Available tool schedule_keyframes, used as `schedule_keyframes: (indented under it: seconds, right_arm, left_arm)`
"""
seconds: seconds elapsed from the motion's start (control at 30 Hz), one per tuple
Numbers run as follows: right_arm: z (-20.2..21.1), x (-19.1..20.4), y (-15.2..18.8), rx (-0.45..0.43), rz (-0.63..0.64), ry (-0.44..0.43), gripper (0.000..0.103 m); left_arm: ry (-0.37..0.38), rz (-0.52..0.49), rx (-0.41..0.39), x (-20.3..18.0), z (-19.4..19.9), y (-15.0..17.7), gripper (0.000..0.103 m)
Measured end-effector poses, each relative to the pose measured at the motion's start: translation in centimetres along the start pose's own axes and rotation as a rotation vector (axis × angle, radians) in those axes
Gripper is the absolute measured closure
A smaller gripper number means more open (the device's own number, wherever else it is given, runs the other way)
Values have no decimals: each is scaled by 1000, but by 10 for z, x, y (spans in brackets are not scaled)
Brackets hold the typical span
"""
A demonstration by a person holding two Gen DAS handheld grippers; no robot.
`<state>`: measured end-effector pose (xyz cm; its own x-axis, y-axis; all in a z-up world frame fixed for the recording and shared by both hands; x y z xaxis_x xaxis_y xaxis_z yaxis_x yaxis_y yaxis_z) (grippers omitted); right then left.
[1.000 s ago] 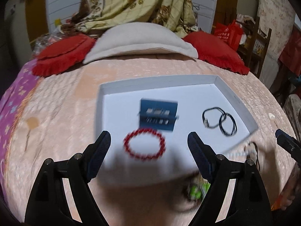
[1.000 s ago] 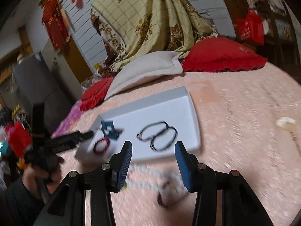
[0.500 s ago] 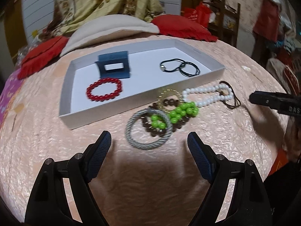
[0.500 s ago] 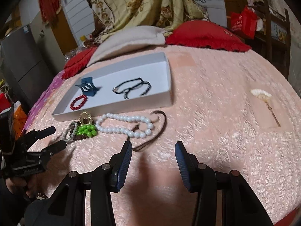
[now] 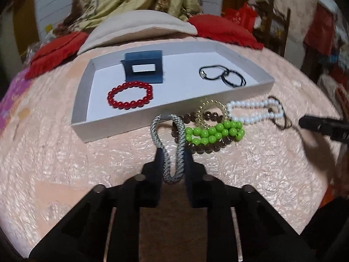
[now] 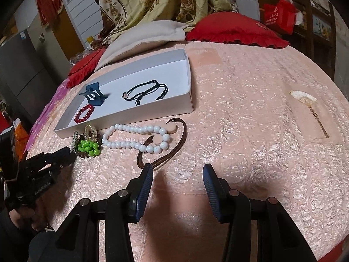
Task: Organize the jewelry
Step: 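Grasp the grey braided bracelet with the left tool and lift it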
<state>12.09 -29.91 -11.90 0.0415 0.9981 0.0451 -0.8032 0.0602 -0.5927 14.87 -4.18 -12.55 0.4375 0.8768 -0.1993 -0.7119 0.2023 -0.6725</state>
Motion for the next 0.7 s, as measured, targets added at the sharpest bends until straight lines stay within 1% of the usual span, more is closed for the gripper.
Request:
schedule_keyframes:
  seconds: [0.03, 0.17, 0.23, 0.3, 0.4, 0.5, 0.57, 0.6, 0.7]
  right_arm:
    - [0, 1, 0, -2, 2, -5, 58]
    - [3, 12, 0, -19, 36, -49, 58]
    - [4, 22, -1, -34, 67, -78, 58]
    - [7, 34, -6, -73, 104, -92, 58]
    - [2, 38, -21, -117, 115, -76, 58]
    - [-16, 36, -31, -95, 111, -32, 58]
    - [-27, 35, -32, -66, 103, -39, 65]
    - [-33, 35, -32, -45, 102, -34, 71]
    - [-41, 36, -30, -34, 111, -24, 76]
  left_arm:
    - [17, 22, -26, 3, 4, 0, 97]
    - [25, 75, -103, 11, 18, -1, 98]
    - [14, 107, -122, 16, 21, -1, 98]
    - [13, 127, -120, 19, 21, -1, 98]
    - [14, 138, -106, 20, 18, 0, 98]
    - [18, 143, -80, 21, 13, 0, 98]
    - [22, 145, -73, 21, 12, 1, 98]
    - [23, 147, -75, 22, 13, 1, 98]
    - [29, 150, -71, 22, 13, 3, 98]
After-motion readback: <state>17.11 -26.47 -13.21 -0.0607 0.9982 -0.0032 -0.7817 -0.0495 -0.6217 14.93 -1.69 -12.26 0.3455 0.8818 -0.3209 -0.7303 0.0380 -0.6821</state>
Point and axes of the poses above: each gripper's, at about its wrist camera, not at the fingertips, and z roughly against the way its jaws point, x to its left, y to its underside, the point moved 7 cm from there along -z, roughly the way its jaws point, and after that the axes turned 11 degrees about y, right-handed, at the moved point
